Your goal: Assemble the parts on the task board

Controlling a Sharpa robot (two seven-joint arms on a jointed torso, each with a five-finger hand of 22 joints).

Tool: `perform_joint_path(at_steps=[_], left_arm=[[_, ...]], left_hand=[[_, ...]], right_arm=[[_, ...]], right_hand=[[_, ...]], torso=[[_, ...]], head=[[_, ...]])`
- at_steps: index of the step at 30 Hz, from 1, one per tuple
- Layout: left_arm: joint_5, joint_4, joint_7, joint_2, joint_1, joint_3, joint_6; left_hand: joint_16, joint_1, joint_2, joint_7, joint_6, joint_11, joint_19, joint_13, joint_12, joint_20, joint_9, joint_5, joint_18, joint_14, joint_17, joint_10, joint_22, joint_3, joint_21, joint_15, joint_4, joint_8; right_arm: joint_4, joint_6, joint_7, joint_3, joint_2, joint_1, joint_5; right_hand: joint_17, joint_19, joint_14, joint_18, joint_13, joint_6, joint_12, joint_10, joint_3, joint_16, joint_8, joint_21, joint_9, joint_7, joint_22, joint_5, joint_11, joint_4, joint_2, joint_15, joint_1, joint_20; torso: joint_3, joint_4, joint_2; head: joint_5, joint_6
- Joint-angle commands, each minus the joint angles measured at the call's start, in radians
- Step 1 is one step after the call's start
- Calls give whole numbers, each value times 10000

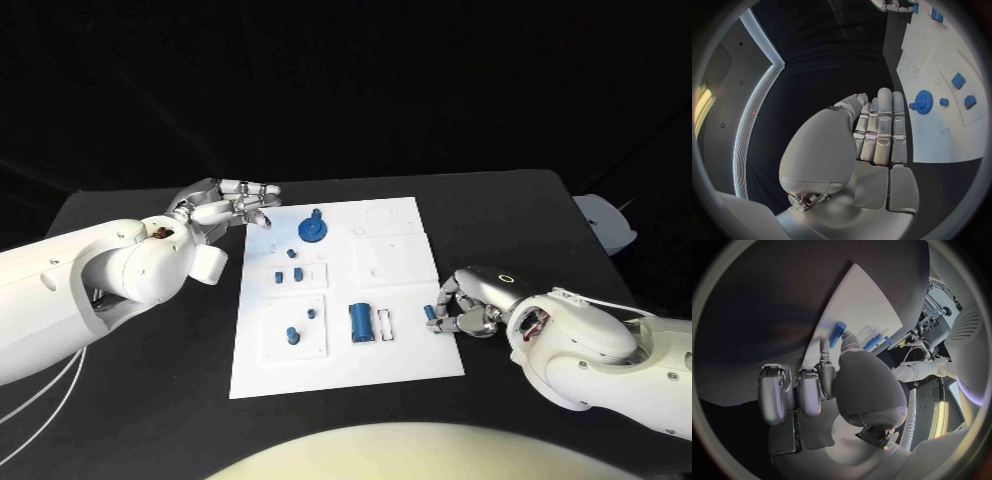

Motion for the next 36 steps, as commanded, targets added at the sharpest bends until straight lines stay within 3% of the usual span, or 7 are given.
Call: perform_joint_path(at_steps=[1,9,13,18,21,28,36], left_arm=[[-7,15,68,-6,1,3,174],[-7,11,60,-12,1,3,180],[-7,11,56,-14,1,2,177],[-7,8,49,-13,1,2,176],[-7,11,45,-12,1,2,174],[-7,14,44,-4,1,1,172],[-7,16,42,-3,0,0,160]], left_hand=[[-33,8,64,10,-83,13,37,15,33,12,-5,2,49,25,-11,-88,-16,37,-61,50,3,32],[-33,8,64,10,-83,13,37,15,33,12,-5,2,49,25,-11,-88,-16,37,-61,50,3,32],[-33,8,64,10,-83,13,37,15,33,12,-5,2,49,25,-11,-88,-16,37,-61,50,3,32],[-33,2,63,11,-85,14,38,16,40,13,-5,2,48,25,-12,-92,-18,36,-63,51,6,34],[-32,-11,62,11,-89,16,40,17,55,15,-4,0,47,25,-15,-101,-21,35,-68,54,13,40],[-32,-5,66,10,-90,14,41,17,59,14,-4,2,47,24,-16,-104,-22,40,-69,53,10,41],[-32,-5,66,10,-90,14,41,17,59,14,-4,2,47,24,-16,-104,-22,40,-69,53,10,41]], right_arm=[[-122,297,-76,-4,60,-56,-189],[-271,608,-78,-5,242,-220,-351],[-299,645,-95,-5,312,-285,-469],[-321,672,-128,-5,388,-322,-675],[-317,682,-158,-5,417,-332,-844],[-195,534,-204,-3,415,-336,-1039],[330,-229,-260,21,312,-170,-613]], right_hand=[[1459,637,781,-10,717,78,23,78,69,-33,-52,51,-25,19,2354,56,-35,-11,110,30,127,80],[1482,650,787,-16,728,155,30,85,273,-23,-104,78,-46,-35,2363,64,-84,-227,209,-13,593,48],[1499,658,791,-20,734,203,24,89,765,-18,-193,95,-90,-74,2368,-761,-129,-437,427,-59,1133,-9],[1523,675,796,-28,735,194,6,86,1643,-8,-300,133,-131,-112,2380,-846,-165,-880,565,-110,1895,-62],[1542,682,800,-33,753,198,31,115,2236,0,-321,151,-107,-88,2385,-686,-156,-1024,423,-89,1961,-57],[1580,705,808,-45,760,202,10,157,3875,15,-279,205,55,-58,2400,-402,-156,-1193,-245,-55,1342,-21],[1628,752,819,-67,816,216,79,210,4952,39,-217,315,197,-68,2430,-213,-139,-1255,-592,-69,651,-23]], torso=[[4,7,3],[-1,-5,-3],[4,3,0],[0,2,-5],[-2,4,-3],[-2,5,-7],[-8,5,-8]], head=[[23,-28],[30,-61],[15,-59],[14,-46],[17,-48],[34,-19],[74,2]])
